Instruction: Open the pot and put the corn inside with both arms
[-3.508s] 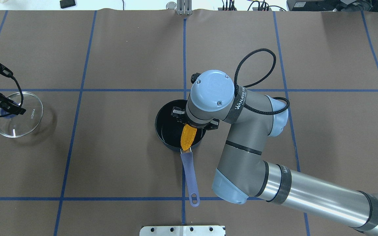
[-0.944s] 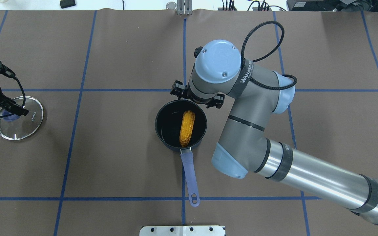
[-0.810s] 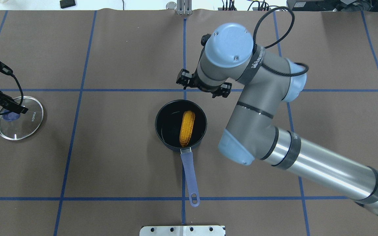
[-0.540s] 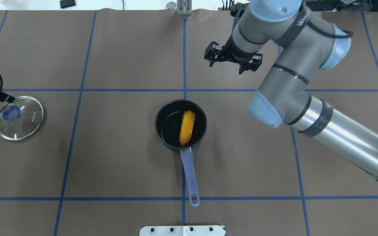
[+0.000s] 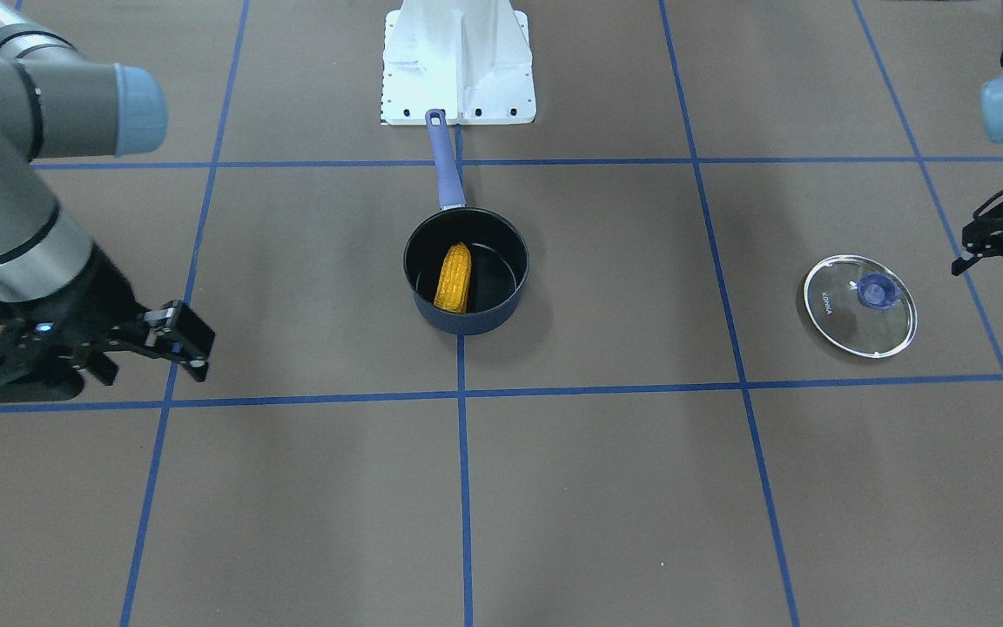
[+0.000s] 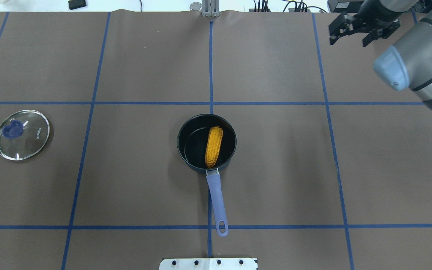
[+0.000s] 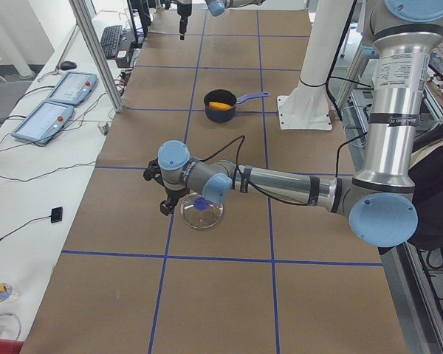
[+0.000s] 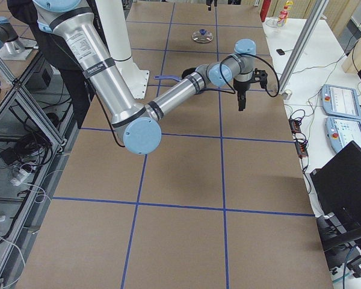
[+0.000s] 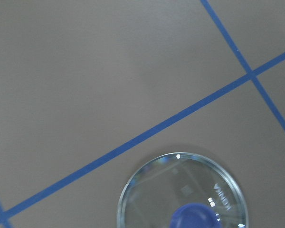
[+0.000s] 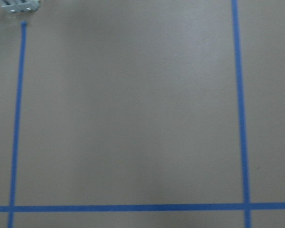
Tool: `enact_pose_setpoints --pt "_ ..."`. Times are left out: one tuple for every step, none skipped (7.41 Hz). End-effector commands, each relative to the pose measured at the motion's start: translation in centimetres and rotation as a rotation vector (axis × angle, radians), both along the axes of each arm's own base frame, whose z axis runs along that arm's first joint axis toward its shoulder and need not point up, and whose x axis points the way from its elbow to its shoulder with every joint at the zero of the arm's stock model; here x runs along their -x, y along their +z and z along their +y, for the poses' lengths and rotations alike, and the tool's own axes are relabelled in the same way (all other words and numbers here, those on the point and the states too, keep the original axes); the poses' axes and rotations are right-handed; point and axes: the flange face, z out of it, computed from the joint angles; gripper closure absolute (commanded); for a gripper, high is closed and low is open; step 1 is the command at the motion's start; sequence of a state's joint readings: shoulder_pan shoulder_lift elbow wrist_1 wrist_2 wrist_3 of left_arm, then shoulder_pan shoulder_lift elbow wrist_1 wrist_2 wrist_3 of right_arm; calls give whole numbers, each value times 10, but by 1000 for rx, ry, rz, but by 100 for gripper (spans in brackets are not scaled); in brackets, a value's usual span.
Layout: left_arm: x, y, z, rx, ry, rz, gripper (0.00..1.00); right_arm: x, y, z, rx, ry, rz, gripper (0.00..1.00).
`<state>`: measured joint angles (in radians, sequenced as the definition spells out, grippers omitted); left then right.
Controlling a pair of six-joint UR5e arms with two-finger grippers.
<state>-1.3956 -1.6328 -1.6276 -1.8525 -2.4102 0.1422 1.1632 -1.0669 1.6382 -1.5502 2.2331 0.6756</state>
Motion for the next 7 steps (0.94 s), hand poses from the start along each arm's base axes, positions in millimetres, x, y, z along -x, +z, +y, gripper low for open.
enact_pose_setpoints --pt "32 7 -3 -9 6 -23 3 -108 74 6 -7 -29 -26 0" --pt "38 10 -3 -4 -5 -22 3 -138 110 17 -19 -44 -1 0" --pt "43 10 -3 -6 -11 -21 3 -159 133 27 -40 -66 17 0" --pt "48 12 -1 -5 -18 -22 3 -180 161 44 -1 -39 24 0" --pt "53 15 6 -3 -25 -21 3 -192 187 70 0 -48 33 0" --pt "66 22 8 0 -40 -24 3 -200 205 78 12 -45 40 0" --pt "77 28 10 -19 -33 -34 3 -205 225 92 48 -39 44 0"
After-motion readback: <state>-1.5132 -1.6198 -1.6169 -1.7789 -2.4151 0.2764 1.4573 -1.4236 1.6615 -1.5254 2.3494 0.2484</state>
